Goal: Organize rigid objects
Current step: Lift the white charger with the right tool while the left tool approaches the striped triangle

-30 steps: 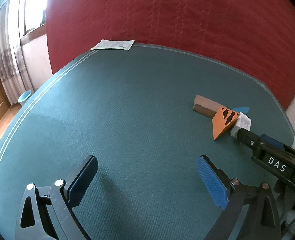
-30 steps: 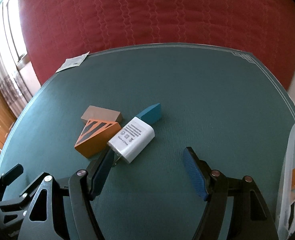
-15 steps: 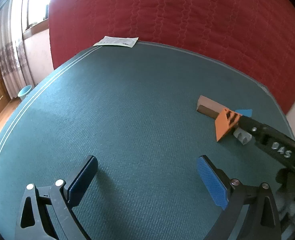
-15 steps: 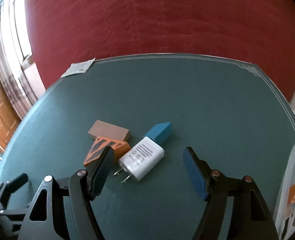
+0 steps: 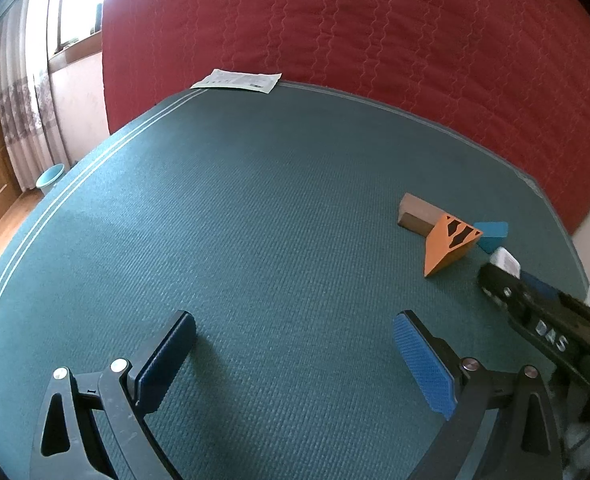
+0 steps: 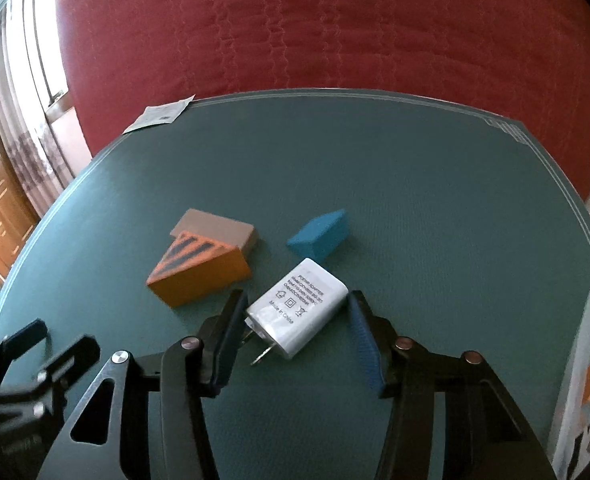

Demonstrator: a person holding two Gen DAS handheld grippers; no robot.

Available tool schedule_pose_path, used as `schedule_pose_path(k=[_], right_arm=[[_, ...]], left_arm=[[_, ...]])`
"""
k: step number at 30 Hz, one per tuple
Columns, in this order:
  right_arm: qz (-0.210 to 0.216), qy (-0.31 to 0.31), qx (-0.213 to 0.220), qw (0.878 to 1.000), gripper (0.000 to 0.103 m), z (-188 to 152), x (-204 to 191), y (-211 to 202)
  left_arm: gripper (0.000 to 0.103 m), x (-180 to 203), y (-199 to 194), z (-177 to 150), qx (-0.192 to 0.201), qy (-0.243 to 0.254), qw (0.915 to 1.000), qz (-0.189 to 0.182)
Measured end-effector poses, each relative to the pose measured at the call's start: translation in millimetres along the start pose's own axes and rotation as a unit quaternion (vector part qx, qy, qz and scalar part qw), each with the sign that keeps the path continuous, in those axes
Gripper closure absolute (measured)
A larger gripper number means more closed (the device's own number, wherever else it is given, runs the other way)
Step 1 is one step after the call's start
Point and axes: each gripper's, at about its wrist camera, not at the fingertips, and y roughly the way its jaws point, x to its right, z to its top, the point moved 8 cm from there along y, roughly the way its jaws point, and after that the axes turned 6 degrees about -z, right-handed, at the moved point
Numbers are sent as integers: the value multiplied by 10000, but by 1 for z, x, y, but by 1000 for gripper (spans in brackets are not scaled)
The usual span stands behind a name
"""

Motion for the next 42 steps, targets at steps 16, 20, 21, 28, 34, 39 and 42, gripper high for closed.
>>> schedule_pose_path(k=[16, 20, 21, 28, 34, 39, 42], right_arm=[[-9, 427, 60, 9991, 51, -52, 33, -45], [48, 562, 78, 9984, 51, -53, 38, -45], [41, 580, 83, 9983, 51, -53, 38, -46], [124, 657, 104, 9977, 51, -54, 41, -46], [155, 694, 115, 9974, 51, -56, 42, -46], [156, 697, 116, 9974, 51, -55, 42, -46], [146, 706, 120, 9973, 51, -55, 42, -46]], left_arm=[[2, 8, -4, 5, 118, 364, 9989, 263], [2, 26, -6, 16, 178, 462, 9987, 153], [2, 32, -7, 21, 258, 550, 9980, 163], [2, 64, 13, 41, 294, 823, 9961, 114], [2, 84, 38, 50, 121, 897, 9959, 43], [12, 98, 48, 51, 32, 1032, 9947, -13], [23, 97, 59, 50, -100, 1036, 9946, -42]])
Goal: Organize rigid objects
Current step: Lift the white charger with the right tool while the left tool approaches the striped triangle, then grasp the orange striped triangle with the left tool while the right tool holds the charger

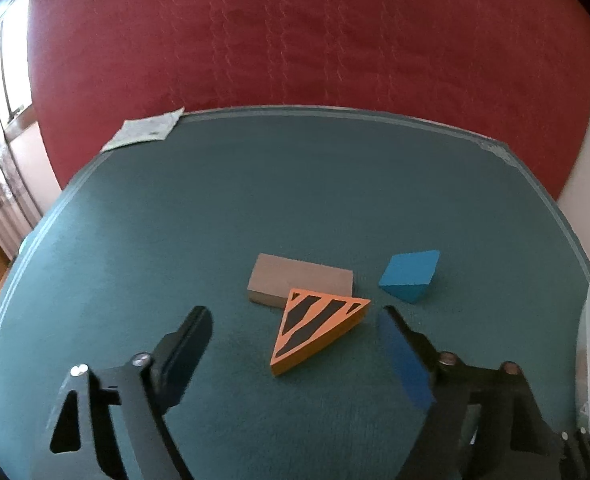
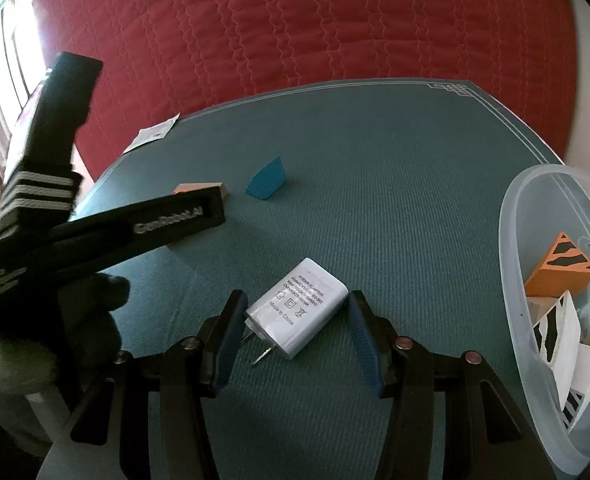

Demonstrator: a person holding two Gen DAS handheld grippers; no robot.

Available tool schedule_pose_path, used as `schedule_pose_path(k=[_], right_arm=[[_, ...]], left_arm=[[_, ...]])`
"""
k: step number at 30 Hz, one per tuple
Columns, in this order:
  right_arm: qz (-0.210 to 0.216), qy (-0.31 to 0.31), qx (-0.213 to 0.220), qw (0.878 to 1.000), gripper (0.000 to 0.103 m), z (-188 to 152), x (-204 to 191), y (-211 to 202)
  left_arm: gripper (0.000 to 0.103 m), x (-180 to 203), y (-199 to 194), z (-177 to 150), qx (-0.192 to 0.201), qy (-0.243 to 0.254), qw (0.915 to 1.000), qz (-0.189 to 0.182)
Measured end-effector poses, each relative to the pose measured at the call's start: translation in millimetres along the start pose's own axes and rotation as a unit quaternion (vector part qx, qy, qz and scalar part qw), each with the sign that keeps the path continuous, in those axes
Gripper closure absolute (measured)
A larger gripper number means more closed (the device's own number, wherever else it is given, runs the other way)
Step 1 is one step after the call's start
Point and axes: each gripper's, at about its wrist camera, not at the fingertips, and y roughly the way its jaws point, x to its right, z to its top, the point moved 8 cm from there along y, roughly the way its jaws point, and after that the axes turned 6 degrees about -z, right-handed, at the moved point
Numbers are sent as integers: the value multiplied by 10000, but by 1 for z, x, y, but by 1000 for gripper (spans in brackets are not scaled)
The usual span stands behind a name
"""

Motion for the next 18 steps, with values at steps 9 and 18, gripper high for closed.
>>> schedule_pose_path(k=[9, 18], right_arm=[[0, 2, 1, 10000, 50, 0, 0, 0], [-4, 6, 3, 10000, 50, 0, 0, -1]], left_arm=[[63, -2, 6, -7, -81, 13, 9995, -298], [66, -11, -20, -25, 135, 2, 9993, -347]])
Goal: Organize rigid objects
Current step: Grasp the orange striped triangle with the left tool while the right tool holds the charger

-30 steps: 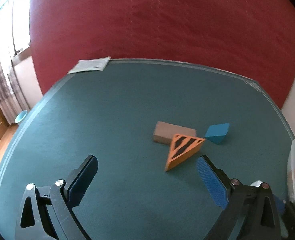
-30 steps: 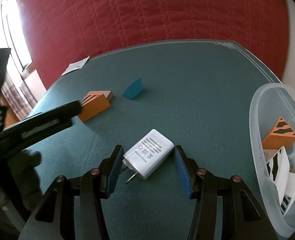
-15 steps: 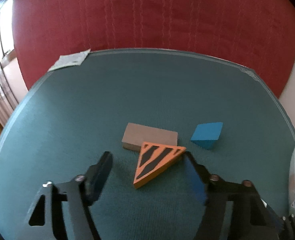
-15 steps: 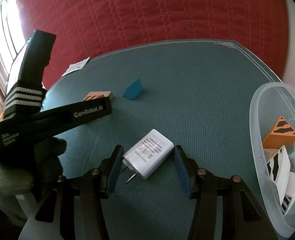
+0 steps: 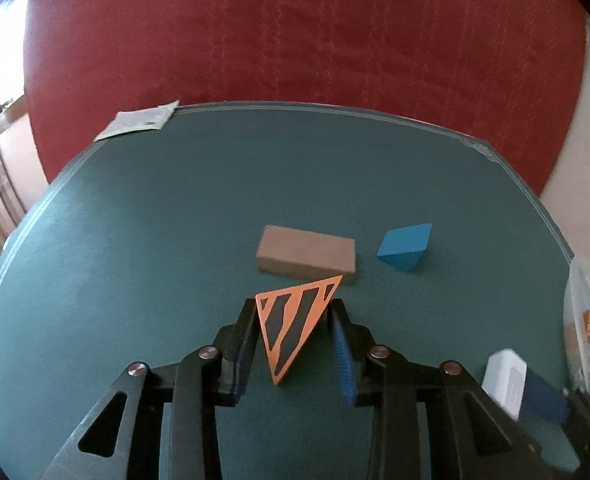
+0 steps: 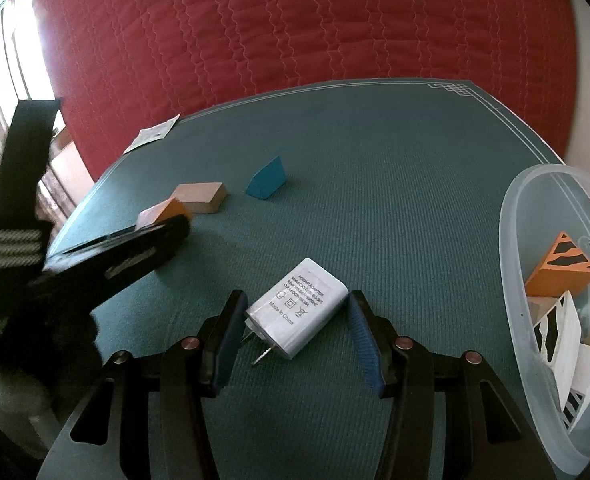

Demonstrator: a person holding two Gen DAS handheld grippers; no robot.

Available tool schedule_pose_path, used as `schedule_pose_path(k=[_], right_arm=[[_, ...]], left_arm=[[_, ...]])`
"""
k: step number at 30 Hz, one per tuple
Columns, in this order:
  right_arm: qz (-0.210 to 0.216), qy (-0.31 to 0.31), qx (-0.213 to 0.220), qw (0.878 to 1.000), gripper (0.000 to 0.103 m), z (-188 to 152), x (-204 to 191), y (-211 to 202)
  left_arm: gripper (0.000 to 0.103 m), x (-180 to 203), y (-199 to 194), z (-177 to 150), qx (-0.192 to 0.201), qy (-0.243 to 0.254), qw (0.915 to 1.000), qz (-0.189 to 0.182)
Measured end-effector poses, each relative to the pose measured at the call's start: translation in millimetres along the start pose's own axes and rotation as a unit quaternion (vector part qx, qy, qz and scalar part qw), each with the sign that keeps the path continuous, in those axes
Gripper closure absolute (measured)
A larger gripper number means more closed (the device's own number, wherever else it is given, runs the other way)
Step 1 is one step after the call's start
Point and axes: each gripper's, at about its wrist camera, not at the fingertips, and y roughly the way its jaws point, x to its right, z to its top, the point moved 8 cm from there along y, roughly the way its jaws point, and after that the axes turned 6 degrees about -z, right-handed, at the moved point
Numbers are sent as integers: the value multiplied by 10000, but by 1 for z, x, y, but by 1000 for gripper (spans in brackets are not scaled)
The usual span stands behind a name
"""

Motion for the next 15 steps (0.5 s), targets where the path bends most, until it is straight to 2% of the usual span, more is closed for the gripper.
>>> schedule_pose_path(k=[7, 15], right_arm=[[-7, 3, 4, 10000, 50, 0, 0, 0], [-33, -8, 11, 10000, 50, 0, 0, 0]], left_arm=[[67, -14, -19, -12, 153, -112, 9997, 171], [67, -9, -29, -15, 319, -15, 9992, 254]])
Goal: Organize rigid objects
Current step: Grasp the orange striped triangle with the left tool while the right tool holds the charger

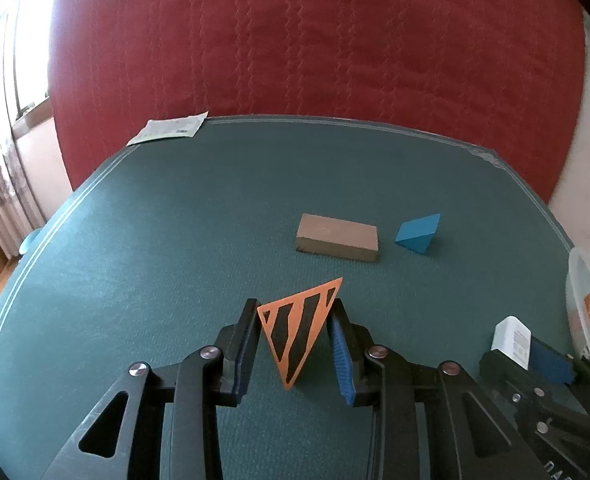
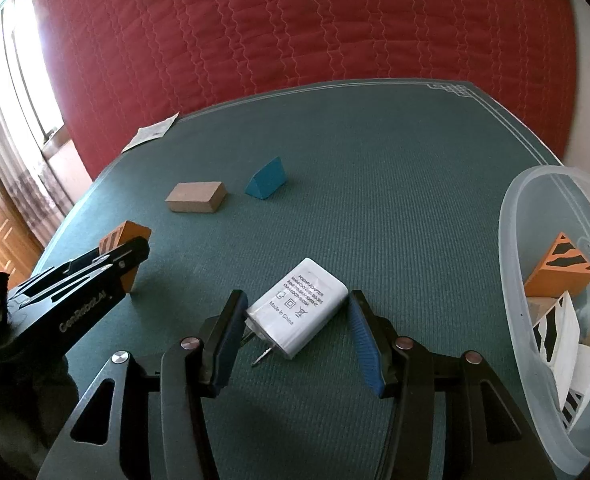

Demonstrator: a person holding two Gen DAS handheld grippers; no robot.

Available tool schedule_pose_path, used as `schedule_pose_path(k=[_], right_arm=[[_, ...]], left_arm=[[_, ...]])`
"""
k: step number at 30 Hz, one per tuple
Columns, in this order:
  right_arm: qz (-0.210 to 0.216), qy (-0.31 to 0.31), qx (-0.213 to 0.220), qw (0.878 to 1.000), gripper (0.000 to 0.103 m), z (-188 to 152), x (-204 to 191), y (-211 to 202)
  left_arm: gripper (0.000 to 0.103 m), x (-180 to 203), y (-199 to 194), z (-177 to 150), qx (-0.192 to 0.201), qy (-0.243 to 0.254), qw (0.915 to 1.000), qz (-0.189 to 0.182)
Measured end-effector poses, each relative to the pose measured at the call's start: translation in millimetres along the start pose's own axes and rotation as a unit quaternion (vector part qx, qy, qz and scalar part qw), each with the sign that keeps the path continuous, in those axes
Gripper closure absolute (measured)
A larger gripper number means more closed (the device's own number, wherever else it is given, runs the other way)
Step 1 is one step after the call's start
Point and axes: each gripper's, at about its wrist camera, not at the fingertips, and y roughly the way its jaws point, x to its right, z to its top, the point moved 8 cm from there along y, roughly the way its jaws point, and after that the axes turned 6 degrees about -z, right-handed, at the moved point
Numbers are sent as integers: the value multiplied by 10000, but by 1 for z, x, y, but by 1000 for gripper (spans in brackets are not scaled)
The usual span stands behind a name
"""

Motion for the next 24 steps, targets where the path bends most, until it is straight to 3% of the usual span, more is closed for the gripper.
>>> schedule_pose_path(k=[24], right_arm=[[-217, -3, 14, 9998, 51, 0, 0, -1]], left_arm=[[69, -8, -1, 1, -29, -194, 9997, -109]])
